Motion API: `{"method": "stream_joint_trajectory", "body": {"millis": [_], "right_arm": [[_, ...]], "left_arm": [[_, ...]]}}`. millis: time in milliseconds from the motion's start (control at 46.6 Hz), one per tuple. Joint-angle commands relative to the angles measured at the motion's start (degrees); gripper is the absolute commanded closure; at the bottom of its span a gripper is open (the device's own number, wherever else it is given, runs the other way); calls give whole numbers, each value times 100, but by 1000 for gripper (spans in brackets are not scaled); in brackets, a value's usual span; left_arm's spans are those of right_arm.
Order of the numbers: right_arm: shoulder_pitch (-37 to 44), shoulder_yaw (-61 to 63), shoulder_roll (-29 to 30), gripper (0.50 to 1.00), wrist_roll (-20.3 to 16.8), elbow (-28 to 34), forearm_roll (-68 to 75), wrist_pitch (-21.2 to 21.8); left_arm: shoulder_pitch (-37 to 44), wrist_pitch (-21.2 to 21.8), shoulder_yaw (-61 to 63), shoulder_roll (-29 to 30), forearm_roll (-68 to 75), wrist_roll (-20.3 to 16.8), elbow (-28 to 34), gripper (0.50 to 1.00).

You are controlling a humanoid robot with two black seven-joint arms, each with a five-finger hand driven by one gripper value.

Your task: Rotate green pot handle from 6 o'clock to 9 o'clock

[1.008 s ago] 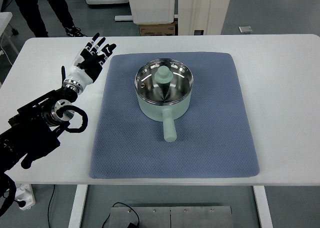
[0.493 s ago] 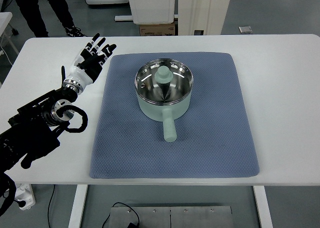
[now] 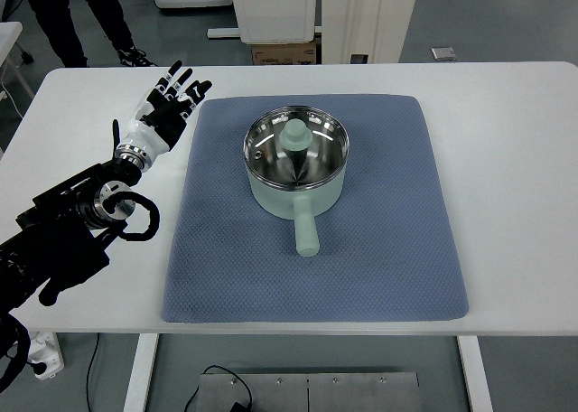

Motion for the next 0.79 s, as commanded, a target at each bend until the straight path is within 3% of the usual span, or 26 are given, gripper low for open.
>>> {"method": "stream_joint_trajectory", "body": {"millis": [0,772], "right_arm": [[0,0,0,500,0,1,0,0],[0,0,0,500,0,1,0,0]], "left_arm": [[-1,9,-2,0,0,-2,-4,500],[-36,35,-11,35,9,-2,5,500]]}}
